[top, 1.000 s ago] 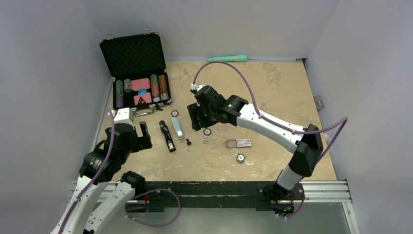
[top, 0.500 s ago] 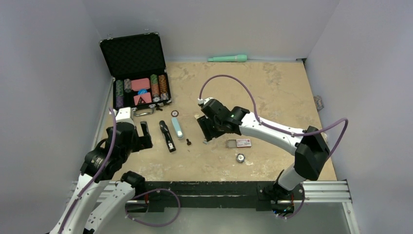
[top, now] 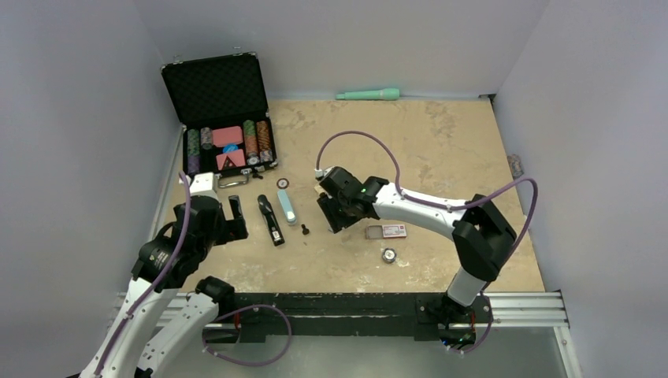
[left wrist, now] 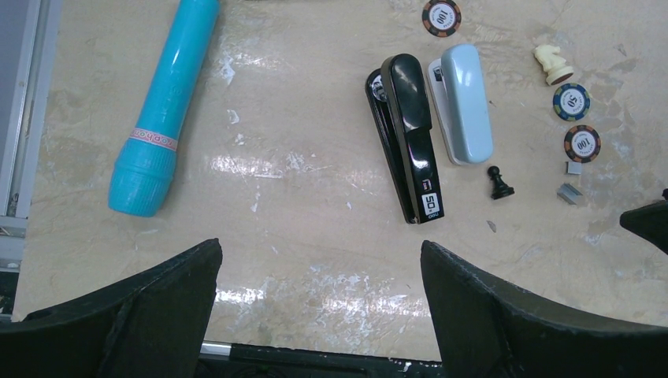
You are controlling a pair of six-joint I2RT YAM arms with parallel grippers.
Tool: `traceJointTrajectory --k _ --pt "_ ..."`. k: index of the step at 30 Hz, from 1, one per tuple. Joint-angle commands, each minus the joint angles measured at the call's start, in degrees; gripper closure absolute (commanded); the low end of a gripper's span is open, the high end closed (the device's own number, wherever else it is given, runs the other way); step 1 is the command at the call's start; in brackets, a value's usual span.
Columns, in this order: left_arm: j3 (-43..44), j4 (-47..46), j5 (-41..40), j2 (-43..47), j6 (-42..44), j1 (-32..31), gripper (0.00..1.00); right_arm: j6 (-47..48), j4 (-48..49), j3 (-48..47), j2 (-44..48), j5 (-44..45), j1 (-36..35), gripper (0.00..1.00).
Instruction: Unload the staples from the stapler
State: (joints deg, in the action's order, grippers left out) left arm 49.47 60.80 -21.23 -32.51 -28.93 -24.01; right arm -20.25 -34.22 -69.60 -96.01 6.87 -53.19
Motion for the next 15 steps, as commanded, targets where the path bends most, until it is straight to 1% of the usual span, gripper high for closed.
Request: traceJointTrajectory --k 1,6,15 --pt "0.0 -2.3 0.1 0.0 0.5 0.3 0.0 0.6 3.1 -0.6 -2.0 -1.2 0.1 0.46" --pt "0.0 -2.3 0.3 0.0 0.6 0.3 0.0 1.3 3.6 -2.2 -5.5 -1.4 0.2 0.46" --pt "-0.2 -2.9 1.4 0.1 1.1 0.3 0.0 1.0 4.2 -3.5 -9.1 -2.7 0.2 0.5"
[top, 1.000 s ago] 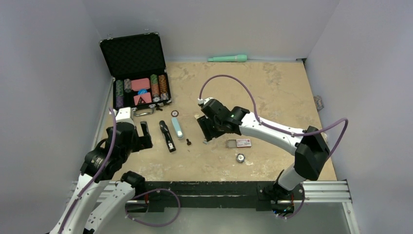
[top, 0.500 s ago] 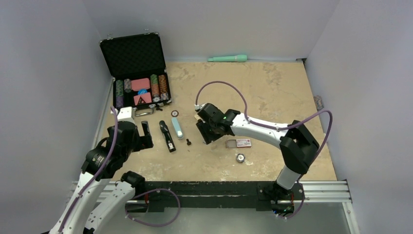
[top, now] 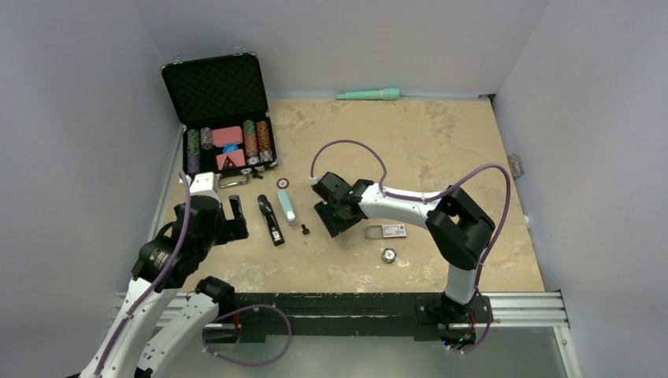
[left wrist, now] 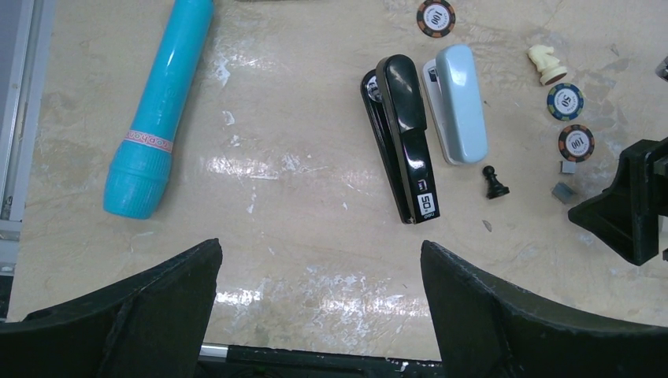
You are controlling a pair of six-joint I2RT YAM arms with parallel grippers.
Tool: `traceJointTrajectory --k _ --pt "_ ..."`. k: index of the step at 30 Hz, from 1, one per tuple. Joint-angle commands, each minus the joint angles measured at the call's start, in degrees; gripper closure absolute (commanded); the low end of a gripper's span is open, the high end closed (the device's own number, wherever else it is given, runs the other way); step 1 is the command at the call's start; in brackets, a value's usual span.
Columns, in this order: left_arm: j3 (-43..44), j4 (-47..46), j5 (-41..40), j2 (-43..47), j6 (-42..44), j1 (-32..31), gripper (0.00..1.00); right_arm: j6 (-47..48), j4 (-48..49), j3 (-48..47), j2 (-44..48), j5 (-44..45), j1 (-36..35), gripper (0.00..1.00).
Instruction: Unload the staples from the stapler
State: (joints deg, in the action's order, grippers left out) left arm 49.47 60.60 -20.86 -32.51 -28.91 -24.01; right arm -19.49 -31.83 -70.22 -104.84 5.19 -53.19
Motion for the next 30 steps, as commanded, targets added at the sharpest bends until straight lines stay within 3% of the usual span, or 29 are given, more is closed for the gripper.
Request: traceJointTrajectory --k 1,20,30 --pt "-0.2 -2.8 1.2 0.2 1.1 0.3 0.0 0.2 1.8 -3.1 -0.4 -1.3 0.2 0.51" --pt "-0.6 -3.1 1.4 1.1 1.3 0.3 0.0 0.1 2.7 -5.5 -5.1 -2.8 0.1 0.59" --pt "-0.6 -3.2 1.5 1.3 1.3 0.3 0.0 -0.3 2.7 -3.7 -4.4 -3.1 0.0 0.68"
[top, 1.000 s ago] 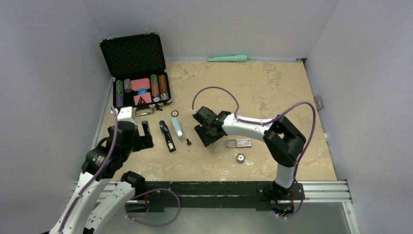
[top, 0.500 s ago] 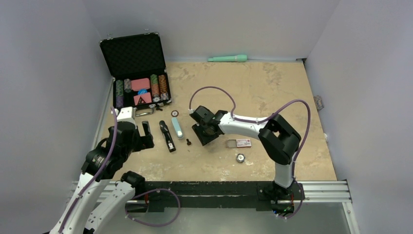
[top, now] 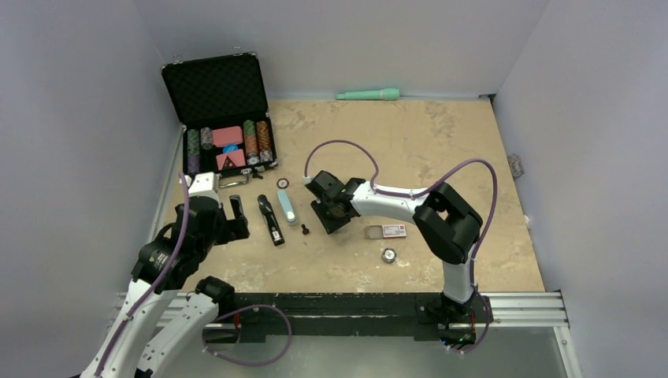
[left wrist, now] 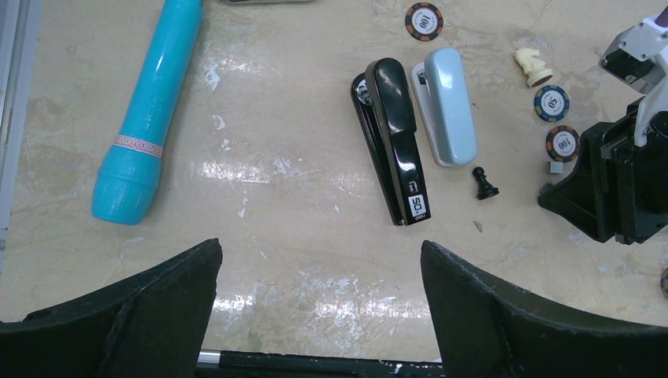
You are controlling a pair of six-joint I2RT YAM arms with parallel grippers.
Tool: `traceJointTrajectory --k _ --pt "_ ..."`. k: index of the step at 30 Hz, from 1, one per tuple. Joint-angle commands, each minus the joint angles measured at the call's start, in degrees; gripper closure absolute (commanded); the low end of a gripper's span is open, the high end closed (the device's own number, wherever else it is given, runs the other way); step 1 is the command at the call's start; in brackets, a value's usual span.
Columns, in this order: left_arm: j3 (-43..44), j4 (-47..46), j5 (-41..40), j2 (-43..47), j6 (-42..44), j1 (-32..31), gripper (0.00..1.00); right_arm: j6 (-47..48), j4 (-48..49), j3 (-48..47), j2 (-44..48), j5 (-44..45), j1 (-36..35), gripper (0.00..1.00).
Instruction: Unload the staples from the stapler
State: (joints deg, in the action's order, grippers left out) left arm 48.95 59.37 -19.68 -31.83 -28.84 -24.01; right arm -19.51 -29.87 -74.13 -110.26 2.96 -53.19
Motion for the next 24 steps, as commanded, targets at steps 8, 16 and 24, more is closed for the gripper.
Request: traceJointTrajectory --k 8,16,24 --pt "0.0 -2.0 0.3 0.8 1.2 0.3 0.0 -0.5 0.9 1.7 1.7 -1.3 0.0 0.7" --pt "0.0 -1.9 0.2 0.7 1.2 0.3 0.0 0.1 1.0 2.1 1.4 -1.8 0.0 0.76" --pt "-0.1 -1.9 0.1 0.7 1.2 0.3 0.0 1.1 0.6 2.0 1.9 -2.2 -0.1 0.82"
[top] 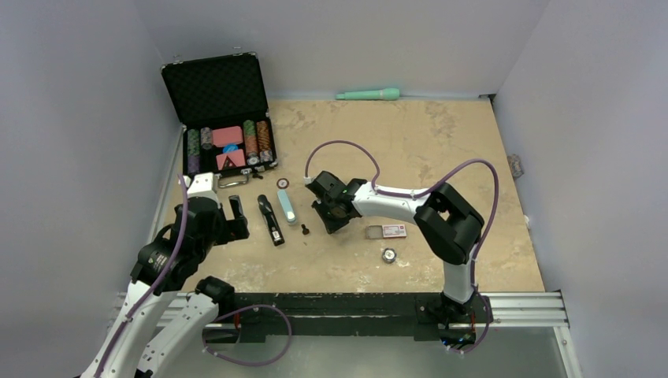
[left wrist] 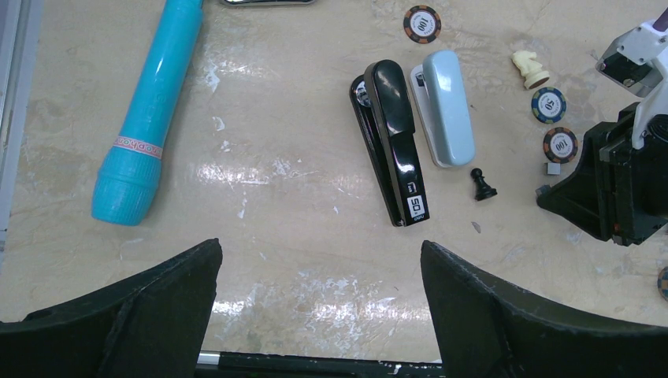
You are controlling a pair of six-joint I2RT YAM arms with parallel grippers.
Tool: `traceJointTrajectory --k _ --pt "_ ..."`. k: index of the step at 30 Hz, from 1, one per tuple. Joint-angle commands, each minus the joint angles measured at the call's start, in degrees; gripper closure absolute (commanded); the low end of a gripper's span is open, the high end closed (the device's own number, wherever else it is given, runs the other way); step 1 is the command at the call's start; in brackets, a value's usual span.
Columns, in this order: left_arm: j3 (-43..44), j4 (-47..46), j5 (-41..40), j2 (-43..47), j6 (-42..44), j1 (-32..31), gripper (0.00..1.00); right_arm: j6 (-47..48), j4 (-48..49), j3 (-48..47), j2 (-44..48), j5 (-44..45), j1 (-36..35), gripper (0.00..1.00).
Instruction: Unload the staples from the stapler
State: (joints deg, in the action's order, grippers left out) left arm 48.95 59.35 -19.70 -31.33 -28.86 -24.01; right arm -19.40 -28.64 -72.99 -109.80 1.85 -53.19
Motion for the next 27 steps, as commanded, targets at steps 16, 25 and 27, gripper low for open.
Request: traceJointTrajectory --k 16,25,27 --pt "0.2 -1.5 -0.6 -0.6 0.8 0.3 0.0 0.8 -3.5 -3.4 7.2 -6.2 -0.1 0.84" --pt "0.6 -1.1 -0.5 -1.7 1.0 0.4 0.0 -1.2 -8.2 -10.8 8.8 -7.5 -0.1 0.85" --pt "0.3 -1.3 -0.3 -1.2 1.0 0.5 0.0 -2.2 -8.9 -11.8 9.2 -6.4 0.0 0.85"
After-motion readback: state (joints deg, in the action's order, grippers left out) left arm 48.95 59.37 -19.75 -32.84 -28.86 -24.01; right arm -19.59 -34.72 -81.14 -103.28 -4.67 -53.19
